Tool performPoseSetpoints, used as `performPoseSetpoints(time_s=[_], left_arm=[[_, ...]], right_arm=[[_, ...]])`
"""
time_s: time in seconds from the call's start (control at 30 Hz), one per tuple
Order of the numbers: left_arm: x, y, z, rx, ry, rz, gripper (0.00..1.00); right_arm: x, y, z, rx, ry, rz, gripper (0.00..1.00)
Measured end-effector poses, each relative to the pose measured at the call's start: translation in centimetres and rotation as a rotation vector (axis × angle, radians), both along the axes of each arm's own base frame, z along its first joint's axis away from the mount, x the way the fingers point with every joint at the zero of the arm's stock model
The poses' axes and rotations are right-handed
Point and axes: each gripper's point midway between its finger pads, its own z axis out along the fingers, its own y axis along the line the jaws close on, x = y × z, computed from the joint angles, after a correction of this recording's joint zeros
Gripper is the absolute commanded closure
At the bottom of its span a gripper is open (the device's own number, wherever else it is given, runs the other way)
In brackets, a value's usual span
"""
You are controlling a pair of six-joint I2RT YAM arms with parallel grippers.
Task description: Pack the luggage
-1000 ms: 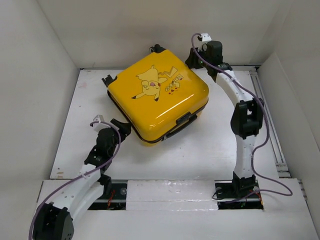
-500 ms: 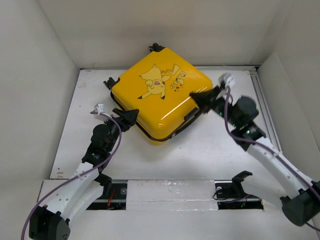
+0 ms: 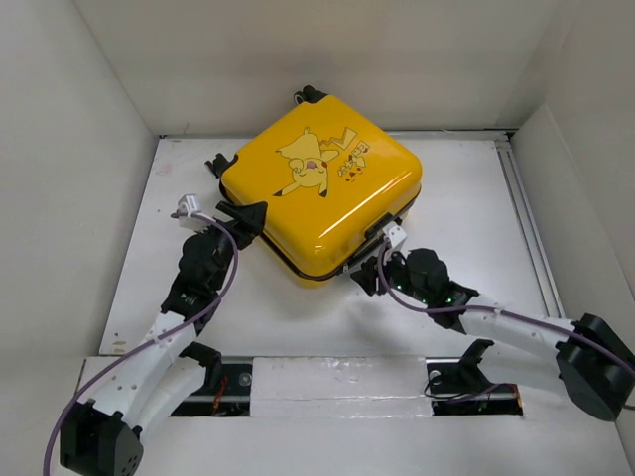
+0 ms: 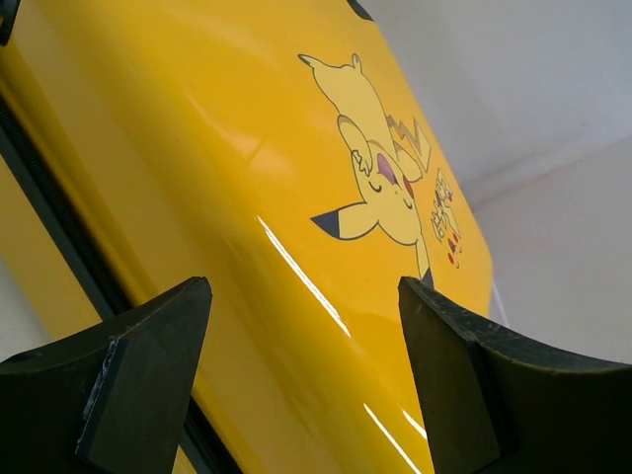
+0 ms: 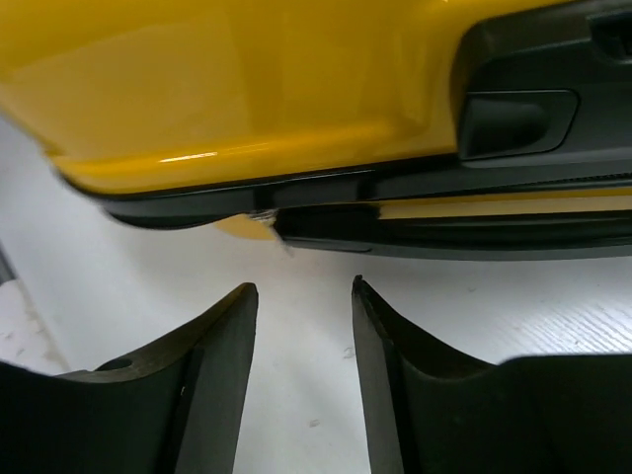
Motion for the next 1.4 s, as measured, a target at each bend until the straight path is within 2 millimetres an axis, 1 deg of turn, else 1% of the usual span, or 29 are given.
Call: performPoseSetpoints(time_s=[0.1,0.13,0.17,0.2,0.27,0.3,0.37,0.4,0.43,0.53,0.6,0.67,0.83,0.93,1.03,1.2,1.27,1.3,1.33,1.4], left_arm=[[-0.5,0.2,0.0,0.001,-0.006,-0.004,0.27],[-0.9,0.2,-0.2,0.005,-0.006,-0.011,0.28],[-1.2,0.3,-0.5,0.008,-0.006,-0.016,0.28],[-1.6,0.3,-1.1,0.015,0.001,-0.021,0.31],[-2.3,0.5,-2.9,0.032,0.035,-0.031,0.37],[-2.7,0.6,-4.1,0.044,0.060,-0.033,0.48],[-3.5,0.9,-6.7,0.069,0.115,-0.037,0.55],[-3.9,1.0,-7.8,0.082,0.141,-0.039,0.55],[-4.2,1.0,-8.6,0.085,0.152,-0.044,0.57],[-5.0,0.6,-11.1,0.091,0.202,-0.079,0.63],[-5.3,0.0,-12.4,0.094,0.235,-0.110,0.65],[-5.6,-1.1,-13.5,0.094,0.272,-0.158,0.65],[-5.6,-1.9,-15.0,0.099,0.315,-0.199,0.67],[-5.5,-2.5,-15.3,0.095,0.320,-0.224,0.67],[-5.5,-2.9,-15.5,0.093,0.326,-0.245,0.70],[-5.4,-3.3,-15.5,0.091,0.319,-0.268,0.70],[-5.5,-3.4,-15.8,0.099,0.327,-0.275,0.71],[-5.5,-3.4,-16.0,0.103,0.331,-0.279,0.71],[-5.5,-3.5,-16.1,0.107,0.333,-0.283,0.72],[-5.4,-3.5,-16.3,0.116,0.337,-0.287,0.72]], right_arm=[[0.9,0.5,-1.5,-0.029,0.014,-0.013,0.48],[1.2,0.7,-1.9,-0.036,0.016,-0.011,0.46],[1.4,1.0,-2.3,-0.043,0.021,-0.010,0.45],[1.7,1.3,-2.6,-0.050,0.025,-0.009,0.45],[2.0,1.7,-3.3,-0.060,0.034,-0.003,0.45],[1.9,1.8,-3.6,-0.065,0.038,0.002,0.45],[1.6,2.1,-3.7,-0.067,0.035,0.017,0.45],[1.6,2.2,-3.6,-0.067,0.033,0.019,0.45],[1.5,2.4,-3.5,-0.067,0.027,0.022,0.45],[1.4,2.5,-3.5,-0.069,0.018,0.021,0.47],[1.4,2.5,-3.4,-0.071,0.013,0.018,0.49],[1.4,2.6,-3.4,-0.071,0.010,0.019,0.49],[1.4,2.5,-2.8,-0.061,-0.008,0.007,0.49],[1.3,2.5,-2.4,-0.054,-0.016,0.008,0.49],[1.2,2.6,-1.8,-0.042,-0.029,0.010,0.49],[1.3,2.7,-1.2,-0.033,-0.051,0.003,0.49],[1.5,2.9,-1.2,-0.028,-0.057,0.003,0.54],[1.6,3.1,-1.2,-0.024,-0.062,0.004,0.59],[1.8,3.3,-1.2,-0.019,-0.069,0.004,0.73],[2.2,3.7,-1.2,-0.005,-0.085,0.007,0.86]])
